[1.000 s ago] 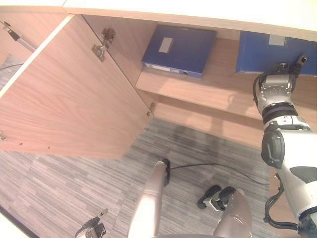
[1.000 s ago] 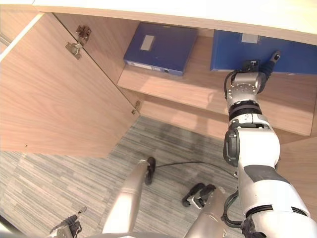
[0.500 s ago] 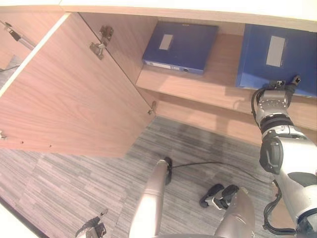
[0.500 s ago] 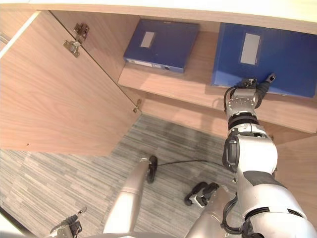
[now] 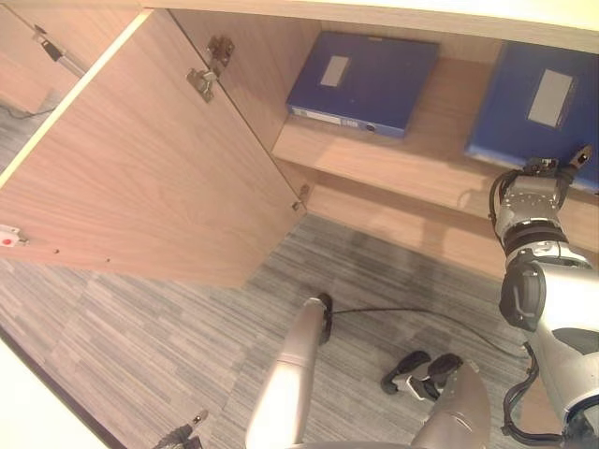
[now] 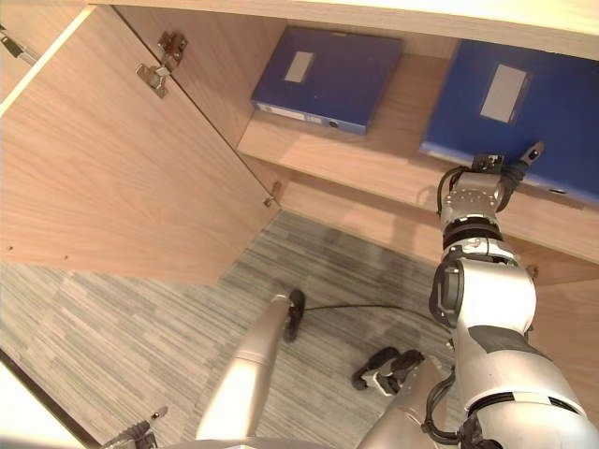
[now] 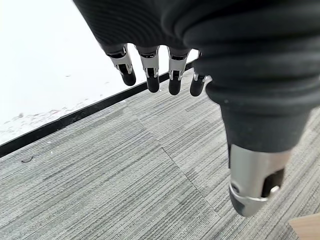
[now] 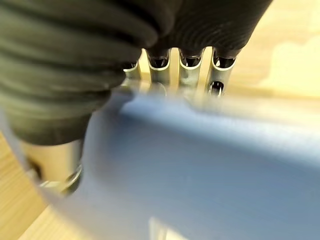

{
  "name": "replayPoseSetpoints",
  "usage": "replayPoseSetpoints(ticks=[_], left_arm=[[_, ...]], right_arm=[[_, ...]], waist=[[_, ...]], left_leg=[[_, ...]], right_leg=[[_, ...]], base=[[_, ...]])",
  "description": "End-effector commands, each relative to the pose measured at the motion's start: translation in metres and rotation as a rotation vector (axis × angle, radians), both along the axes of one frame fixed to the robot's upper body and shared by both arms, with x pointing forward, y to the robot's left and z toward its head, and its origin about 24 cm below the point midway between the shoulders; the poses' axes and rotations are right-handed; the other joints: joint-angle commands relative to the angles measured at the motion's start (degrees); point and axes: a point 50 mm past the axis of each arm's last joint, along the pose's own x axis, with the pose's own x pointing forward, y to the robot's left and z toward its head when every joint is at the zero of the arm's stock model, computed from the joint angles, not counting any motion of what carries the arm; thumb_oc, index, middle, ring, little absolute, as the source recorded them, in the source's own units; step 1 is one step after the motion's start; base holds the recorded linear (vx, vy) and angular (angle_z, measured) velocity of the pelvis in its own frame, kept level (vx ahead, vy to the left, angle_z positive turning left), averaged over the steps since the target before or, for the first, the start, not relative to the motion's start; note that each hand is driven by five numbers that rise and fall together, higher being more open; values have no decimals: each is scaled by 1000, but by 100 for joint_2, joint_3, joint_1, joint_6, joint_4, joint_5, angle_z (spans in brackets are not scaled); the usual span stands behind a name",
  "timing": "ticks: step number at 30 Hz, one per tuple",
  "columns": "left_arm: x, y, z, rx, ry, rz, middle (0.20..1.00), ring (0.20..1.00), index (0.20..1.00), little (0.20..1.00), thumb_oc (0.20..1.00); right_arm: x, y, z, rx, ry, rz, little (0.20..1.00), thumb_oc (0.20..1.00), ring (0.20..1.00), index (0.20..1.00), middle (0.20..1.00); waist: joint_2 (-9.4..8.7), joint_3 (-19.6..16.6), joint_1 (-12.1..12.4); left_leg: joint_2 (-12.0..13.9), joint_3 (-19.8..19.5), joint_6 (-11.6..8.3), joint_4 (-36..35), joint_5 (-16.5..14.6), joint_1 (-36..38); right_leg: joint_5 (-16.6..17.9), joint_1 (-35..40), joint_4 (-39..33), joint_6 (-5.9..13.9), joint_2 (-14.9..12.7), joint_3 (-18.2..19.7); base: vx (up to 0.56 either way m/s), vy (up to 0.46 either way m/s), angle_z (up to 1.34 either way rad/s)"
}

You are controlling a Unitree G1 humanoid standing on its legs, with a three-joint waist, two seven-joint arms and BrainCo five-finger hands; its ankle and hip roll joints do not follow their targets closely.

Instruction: Put the empty folder in the office cabinet

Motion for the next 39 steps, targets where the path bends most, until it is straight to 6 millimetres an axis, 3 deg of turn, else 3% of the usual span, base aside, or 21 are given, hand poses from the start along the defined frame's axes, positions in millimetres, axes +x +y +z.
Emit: replayPoseSetpoints(ticks=[1, 11, 13, 17, 22, 24, 25, 26, 27, 28, 32, 34, 39], left_arm=[[-22, 37, 10, 105, 68, 30, 1000, 1000, 1000, 1000, 1000], [-30, 43, 12, 105, 86, 14, 1000, 1000, 1000, 1000, 1000], [-29, 48, 13, 109, 81, 16, 1000, 1000, 1000, 1000, 1000], [-27, 54, 16, 99, 65, -5, 1000, 1000, 1000, 1000, 1000], [-25, 54, 17, 92, 59, -30, 1000, 1000, 1000, 1000, 1000], [-22, 55, 17, 96, 50, -49, 1000, 1000, 1000, 1000, 1000], [-22, 55, 17, 95, 49, -49, 1000, 1000, 1000, 1000, 1000], [-18, 59, 20, 108, 39, -43, 1000, 1000, 1000, 1000, 1000], [-18, 58, 19, 106, 38, -42, 1000, 1000, 1000, 1000, 1000], [-15, 60, 21, 114, 30, -37, 1000, 1000, 1000, 1000, 1000], [-7, 62, 23, 107, 16, -41, 1000, 1000, 1000, 1000, 1000], [-4, 67, 26, 109, 12, -42, 1000, 1000, 1000, 1000, 1000], [-2, 70, 27, 74, 18, -80, 1000, 1000, 1000, 1000, 1000]], right_arm=[[-7, -21, 31, -33, -172, -58, 1000, 1000, 1000, 1000, 1000], [-7, -23, 39, -103, -239, -20, 1000, 1000, 1000, 1000, 1000], [-6, -24, 42, -182, -177, 10, 1000, 1000, 1000, 1000, 1000], [0, -22, 43, -697, 251, 265, 1000, 1000, 1000, 1000, 1000], [-2, -27, 46, -949, 480, 336, 1000, 1000, 1000, 1000, 1000], [-14, -47, 56, -1235, 829, 313, 1000, 1000, 1000, 1000, 1000], [-14, -47, 56, -1235, 829, 313, 1000, 1000, 1000, 1000, 1000], [-20, -56, 62, -1385, 1026, 291, 1000, 1000, 1000, 1000, 1000], [-20, -55, 64, -1388, 1026, 290, 1000, 1000, 1000, 1000, 1000], [-24, -61, 67, -1477, 1152, 274, 1000, 1000, 1000, 1000, 1000], [-28, -66, 66, -1661, 1391, 300, 1000, 1000, 1000, 1000, 1000], [-29, -67, 64, -1687, 1430, 339, 1000, 1000, 1000, 1000, 1000], [-26, -62, 34, -1726, 1506, 542, 1000, 1000, 1000, 1000, 1000]], waist=[[29, 111, 39], [1, 67, 53], [-32, 55, 52], [-170, 44, -22], [-225, 61, -102], [-306, 76, -182], [-303, 78, -184], [-354, 73, -228], [-339, 82, -236], [-371, 68, -267], [-417, 61, -354], [-442, 55, -394], [-444, 68, -421]], left_leg=[[140, 189, 134, -51, -498, 215], [167, 197, 124, -6, -530, 197], [179, 204, 120, 3, -530, 195], [250, 229, 105, -10, -478, 163], [272, 231, 99, -25, -435, 142], [299, 247, 101, -49, -397, 119], [299, 247, 101, -49, -397, 119], [314, 258, 97, -61, -383, 103], [315, 257, 97, -61, -383, 103], [326, 266, 96, -76, -371, 101], [344, 286, 99, -105, -347, 99], [362, 286, 95, -95, -353, 83], [379, 338, 111, -94, -336, 66]], right_leg=[[19, 422, -533, 460, 14, 906], [-16, 399, -488, 456, -3, 920], [-18, 382, -479, 446, -6, 932], [45, 308, -493, 409, -2, 950], [89, 259, -485, 397, 13, 968], [133, 199, -491, 363, 31, 993], [133, 199, -491, 363, 32, 993], [153, 186, -515, 341, 43, 994], [153, 186, -515, 340, 44, 994], [169, 176, -530, 331, 50, 986], [207, 121, -552, 304, 87, 1010], [201, 91, -545, 287, 105, 1031], [197, 72, -549, 264, 116, 1054]], base=[[0, 0, 0], [0, 0, 0], [0, 0, 0], [0, 0, 0], [0, 0, 0], [0, 0, 0], [0, 0, 0], [0, 0, 0], [0, 0, 0], [0, 0, 0], [-1, -1, -1], [0, -11, -4], [-2, -4, -11]])
